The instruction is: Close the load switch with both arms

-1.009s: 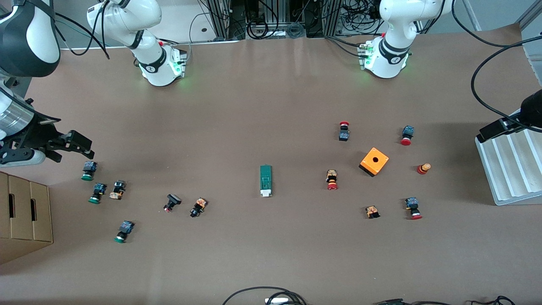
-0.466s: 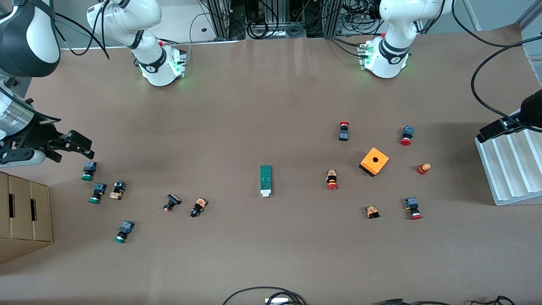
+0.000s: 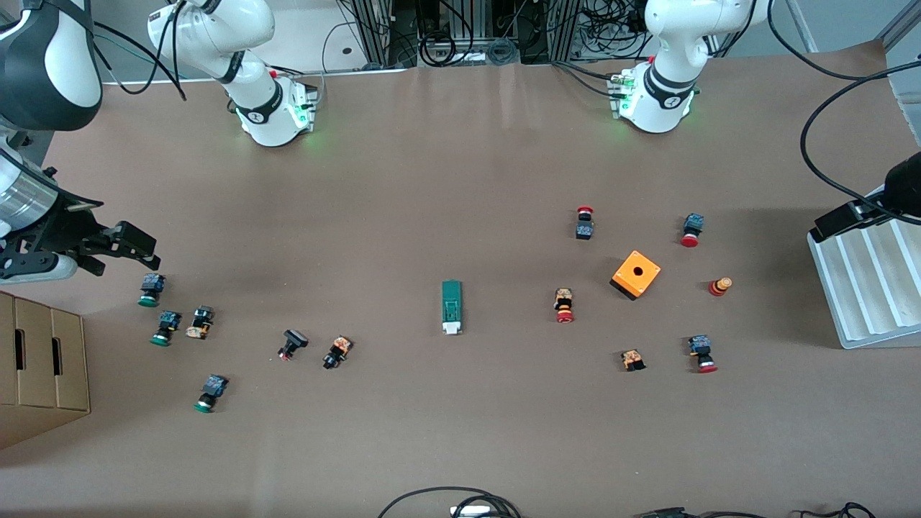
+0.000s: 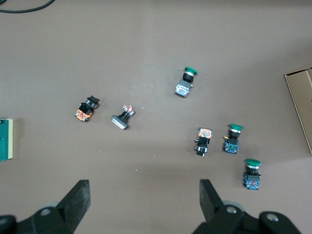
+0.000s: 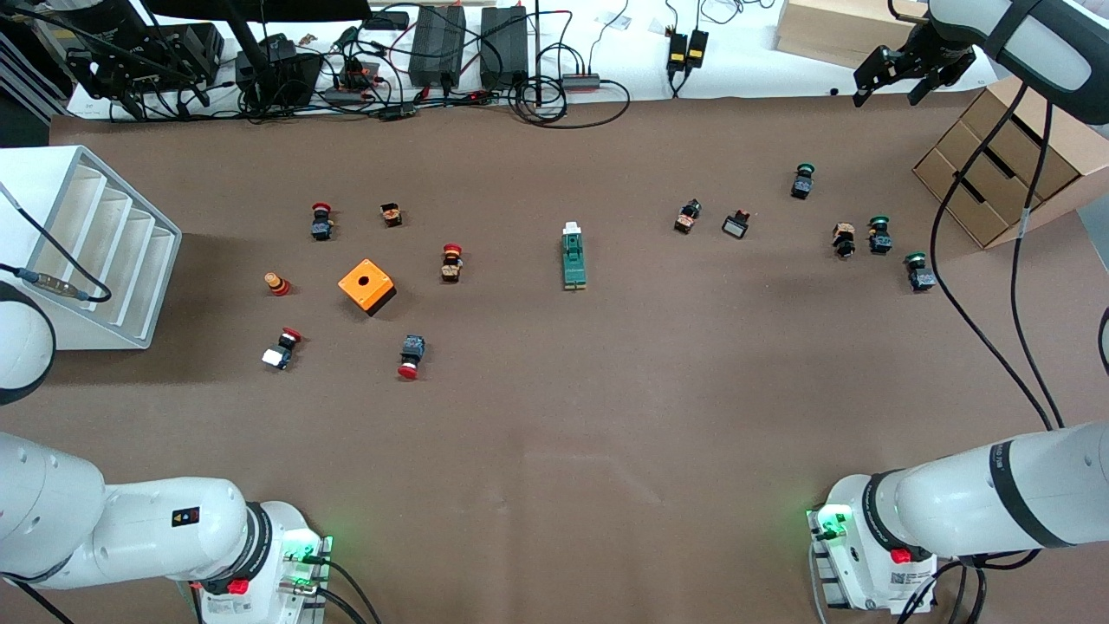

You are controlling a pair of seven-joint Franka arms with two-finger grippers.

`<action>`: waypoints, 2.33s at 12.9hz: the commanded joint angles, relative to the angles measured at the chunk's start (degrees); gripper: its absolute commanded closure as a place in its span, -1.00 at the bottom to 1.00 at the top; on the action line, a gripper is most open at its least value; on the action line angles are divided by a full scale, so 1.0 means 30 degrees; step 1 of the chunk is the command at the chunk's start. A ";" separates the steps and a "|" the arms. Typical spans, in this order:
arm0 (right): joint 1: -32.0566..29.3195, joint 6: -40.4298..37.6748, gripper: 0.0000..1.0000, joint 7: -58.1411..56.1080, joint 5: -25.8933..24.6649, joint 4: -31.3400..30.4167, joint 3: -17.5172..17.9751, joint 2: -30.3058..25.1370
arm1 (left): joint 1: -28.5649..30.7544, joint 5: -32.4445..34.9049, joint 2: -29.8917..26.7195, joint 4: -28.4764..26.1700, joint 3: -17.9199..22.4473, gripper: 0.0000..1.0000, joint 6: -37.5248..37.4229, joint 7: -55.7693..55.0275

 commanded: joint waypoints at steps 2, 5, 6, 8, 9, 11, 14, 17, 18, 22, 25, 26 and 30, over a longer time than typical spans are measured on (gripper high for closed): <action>-0.0043 0.0103 -1.00 -0.0043 -0.0370 0.0369 -0.0015 0.0235 | 0.0174 0.0024 -0.0032 0.0216 -0.0127 -1.00 -0.0086 0.0165; -0.0043 0.0103 -1.00 -0.0014 -0.0370 0.0369 -0.0015 0.0235 | 0.0145 0.0227 -0.0090 0.0186 -0.0156 -1.00 -0.0086 0.0253; -0.0014 0.0103 -1.00 -0.0014 -0.0399 0.0369 -0.0015 0.0235 | 0.0145 0.0171 -0.0061 0.0215 -0.0156 -1.00 -0.0086 0.0282; -0.0014 0.0103 -1.00 -0.0014 -0.0370 0.0369 -0.0015 0.0235 | 0.0174 0.0024 -0.0090 0.0216 -0.0156 -1.00 -0.0057 0.0341; -0.0014 0.0103 -1.00 -0.0014 -0.0370 0.0369 -0.0015 0.0235 | 0.0174 0.0024 -0.0090 0.0216 -0.0156 -1.00 -0.0057 0.0834; -0.0014 0.0103 -1.00 -0.0014 -0.0399 0.0369 -0.0015 0.0235 | 0.0174 0.0053 -0.0061 0.0245 -0.0127 -1.00 -0.0057 0.2592; -0.0014 0.0103 -1.00 -0.0014 -0.0370 0.0369 -0.0015 0.0235 | 0.0174 0.0082 -0.0061 0.0245 -0.0127 -1.00 -0.0057 0.2568; -0.0014 0.0103 -1.00 -0.0014 -0.0370 0.0369 -0.0015 0.0235 | 0.0203 0.0083 -0.0061 0.0216 -0.0127 -1.00 -0.0203 0.2538; -0.0014 0.0103 -1.00 -0.0014 -0.0370 0.0369 -0.0015 0.0235 | 0.0262 0.0083 -0.0061 0.0216 -0.0098 -1.00 -0.0203 0.2538; -0.0014 0.0103 -1.00 -0.0014 -0.0370 0.0369 -0.0015 0.0235 | 0.0817 0.0024 -0.0002 0.0070 -0.0127 -1.00 -0.0553 0.2597; -0.0014 0.0103 -1.00 -0.0014 -0.0370 0.0369 -0.0015 0.0235 | 0.0790 0.0024 0.0027 0.0127 -0.0156 -1.00 -0.0409 0.2626; -0.0014 0.0103 -1.00 -0.0014 -0.0370 0.0369 -0.0015 0.0235 | 0.0761 0.0024 0.0027 0.0128 -0.0185 -1.00 -0.0350 0.2626; 0.0045 0.0103 -1.00 0.0016 -0.0370 0.0369 -0.0015 0.0235 | 0.0790 0.0082 0.0085 0.0215 -0.0156 -1.00 -0.0174 0.2655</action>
